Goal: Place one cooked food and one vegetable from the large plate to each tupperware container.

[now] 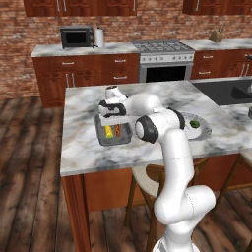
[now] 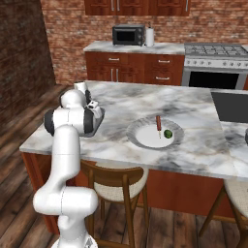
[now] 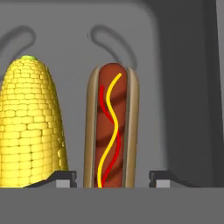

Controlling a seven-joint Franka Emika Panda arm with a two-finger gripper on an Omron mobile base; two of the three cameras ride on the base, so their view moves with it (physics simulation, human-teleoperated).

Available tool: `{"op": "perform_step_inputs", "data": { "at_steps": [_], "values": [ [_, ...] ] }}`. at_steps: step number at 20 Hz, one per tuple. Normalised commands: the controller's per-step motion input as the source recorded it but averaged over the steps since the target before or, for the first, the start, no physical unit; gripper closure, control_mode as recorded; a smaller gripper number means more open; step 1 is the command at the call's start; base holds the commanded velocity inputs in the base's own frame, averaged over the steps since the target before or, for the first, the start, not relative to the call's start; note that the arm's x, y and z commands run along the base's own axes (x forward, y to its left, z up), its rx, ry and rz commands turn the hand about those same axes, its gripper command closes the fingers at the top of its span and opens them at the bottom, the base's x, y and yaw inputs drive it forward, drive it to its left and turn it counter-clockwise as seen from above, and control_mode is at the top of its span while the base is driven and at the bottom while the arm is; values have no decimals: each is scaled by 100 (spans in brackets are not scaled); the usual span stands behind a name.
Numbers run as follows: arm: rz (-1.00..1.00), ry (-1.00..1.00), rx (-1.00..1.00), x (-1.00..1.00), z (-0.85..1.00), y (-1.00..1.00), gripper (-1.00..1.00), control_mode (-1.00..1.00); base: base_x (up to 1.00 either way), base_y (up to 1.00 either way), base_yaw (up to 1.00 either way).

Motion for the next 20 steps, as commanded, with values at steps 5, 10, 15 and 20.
{"op": "perform_step_inputs", "data": {
  "at_steps": [5, 10, 15, 20],
  "values": [
    [0, 0, 0, 0, 0, 0, -100, -100, 0, 0, 0],
    [0, 0, 0, -10, 6, -7, -100, -100, 0, 0, 0],
    [-7, 5, 2, -89, 66, -48, -100, -100, 0, 0, 0],
    [-8, 2, 9, -100, 82, -55, -100, -100, 0, 0, 0]
  ]
}}
